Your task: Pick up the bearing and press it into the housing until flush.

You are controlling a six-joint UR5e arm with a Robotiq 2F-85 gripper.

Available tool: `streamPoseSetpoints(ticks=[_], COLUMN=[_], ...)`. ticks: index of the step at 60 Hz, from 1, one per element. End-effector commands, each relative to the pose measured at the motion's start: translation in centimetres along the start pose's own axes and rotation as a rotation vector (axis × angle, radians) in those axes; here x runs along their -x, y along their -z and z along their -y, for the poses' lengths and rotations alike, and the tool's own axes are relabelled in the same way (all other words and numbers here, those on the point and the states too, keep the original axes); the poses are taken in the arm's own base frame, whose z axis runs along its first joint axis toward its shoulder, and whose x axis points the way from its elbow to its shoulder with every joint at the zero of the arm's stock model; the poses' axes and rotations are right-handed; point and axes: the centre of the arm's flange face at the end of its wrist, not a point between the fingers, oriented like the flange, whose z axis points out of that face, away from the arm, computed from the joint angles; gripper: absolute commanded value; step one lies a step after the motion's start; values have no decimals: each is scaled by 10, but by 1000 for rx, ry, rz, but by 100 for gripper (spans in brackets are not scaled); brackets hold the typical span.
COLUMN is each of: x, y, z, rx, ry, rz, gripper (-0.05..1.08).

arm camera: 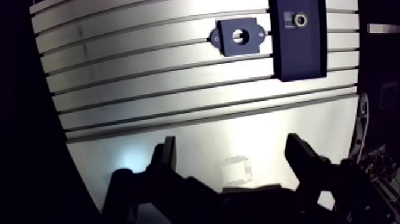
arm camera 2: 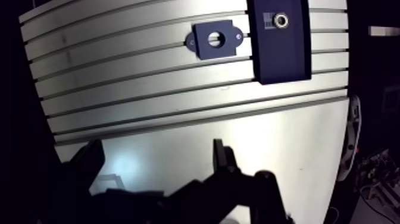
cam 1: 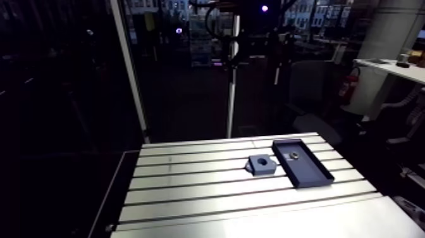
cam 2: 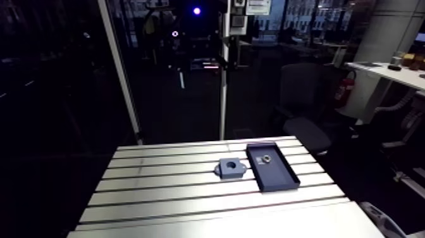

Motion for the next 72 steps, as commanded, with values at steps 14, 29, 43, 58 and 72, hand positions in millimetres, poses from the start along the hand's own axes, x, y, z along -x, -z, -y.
streamPoseSetpoints(ticks=[14,29,43,58,72], x=[-17,-18,-20,-22,-37], y=[-4,-5,-7,-4,-25], z=[12,12,10,3,-32], rx=[-2,0,8,24,11], ry=[38,38,36,43,93], rz=[27,28,30,27,59], gripper=[0,0,0,0,0])
